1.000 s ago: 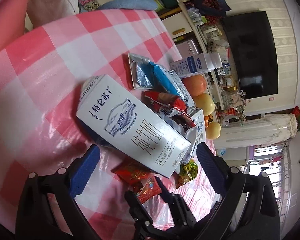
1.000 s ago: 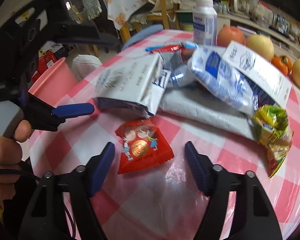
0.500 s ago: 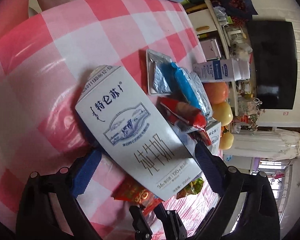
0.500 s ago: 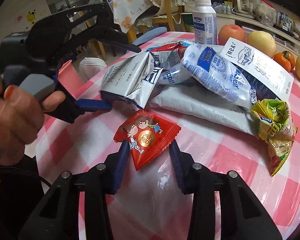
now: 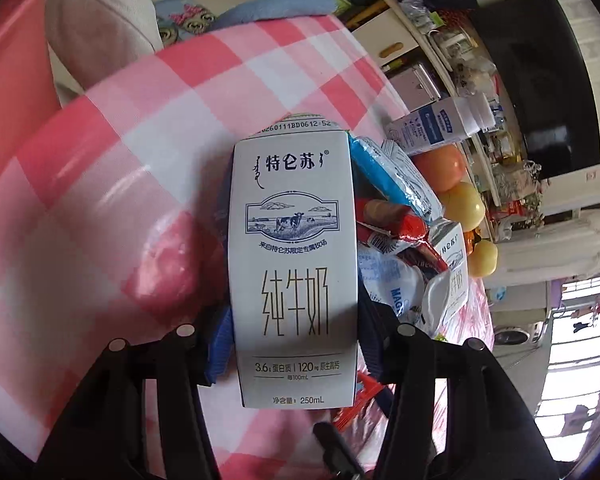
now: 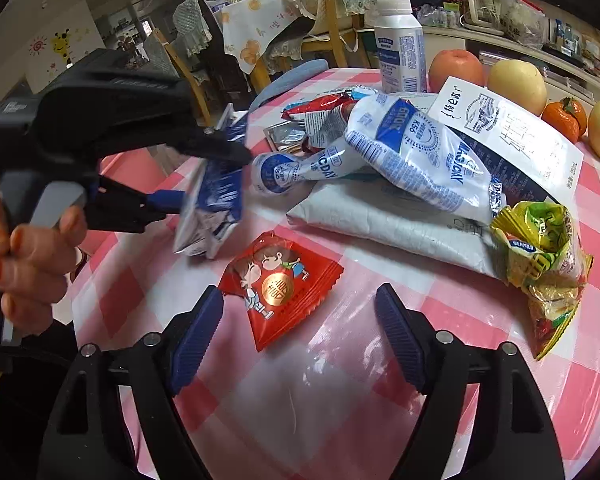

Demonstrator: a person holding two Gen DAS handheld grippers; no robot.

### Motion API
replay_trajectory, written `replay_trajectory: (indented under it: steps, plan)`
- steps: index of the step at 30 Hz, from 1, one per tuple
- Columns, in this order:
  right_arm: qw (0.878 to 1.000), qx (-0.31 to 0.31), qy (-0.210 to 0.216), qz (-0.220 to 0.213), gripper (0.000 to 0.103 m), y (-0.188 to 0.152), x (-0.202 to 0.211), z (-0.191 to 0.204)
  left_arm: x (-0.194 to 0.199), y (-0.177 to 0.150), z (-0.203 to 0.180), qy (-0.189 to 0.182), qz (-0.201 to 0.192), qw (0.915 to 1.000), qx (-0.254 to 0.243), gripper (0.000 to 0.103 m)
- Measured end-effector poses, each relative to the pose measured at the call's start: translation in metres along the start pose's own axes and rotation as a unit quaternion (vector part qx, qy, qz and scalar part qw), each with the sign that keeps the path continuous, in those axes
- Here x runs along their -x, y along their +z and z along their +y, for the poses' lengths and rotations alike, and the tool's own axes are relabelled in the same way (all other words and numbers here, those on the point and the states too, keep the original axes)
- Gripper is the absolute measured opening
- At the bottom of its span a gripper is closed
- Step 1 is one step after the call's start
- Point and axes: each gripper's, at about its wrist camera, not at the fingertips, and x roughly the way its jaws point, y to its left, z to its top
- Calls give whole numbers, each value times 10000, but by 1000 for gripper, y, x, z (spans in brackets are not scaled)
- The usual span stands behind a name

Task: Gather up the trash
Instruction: 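Carry the carton over the pink bucket while the right gripper grasps the red candy wrapper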

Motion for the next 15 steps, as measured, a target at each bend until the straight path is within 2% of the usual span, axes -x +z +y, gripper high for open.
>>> replay_trajectory:
  steps: [6,7,9,11,12,14,15]
  plan:
    - [10000,26,-81,13,79,9,-7,3,47,-6,5,109,-563,9971,-500,54]
    - [9999,61,-125,21,76,10,-8,6,54,-6,5,82,-664,9963,-541,54]
    - [9997,100,-222,24,58,10,-9,8,72,-6,8,13,-909,9940,-610,54]
    - [9994,125,-312,27,50,10,-10,12,89,-6,11,-27,-1150,9911,-668,54]
    - [9993,146,-329,29,43,10,-11,13,98,-6,13,-25,-1269,9895,-688,54]
    - [9991,208,-361,-4,33,9,-11,17,113,-4,15,-40,-1497,9862,-711,54]
    - [9989,243,-390,-22,33,9,-12,19,121,-3,19,-59,-1604,9845,-702,54]
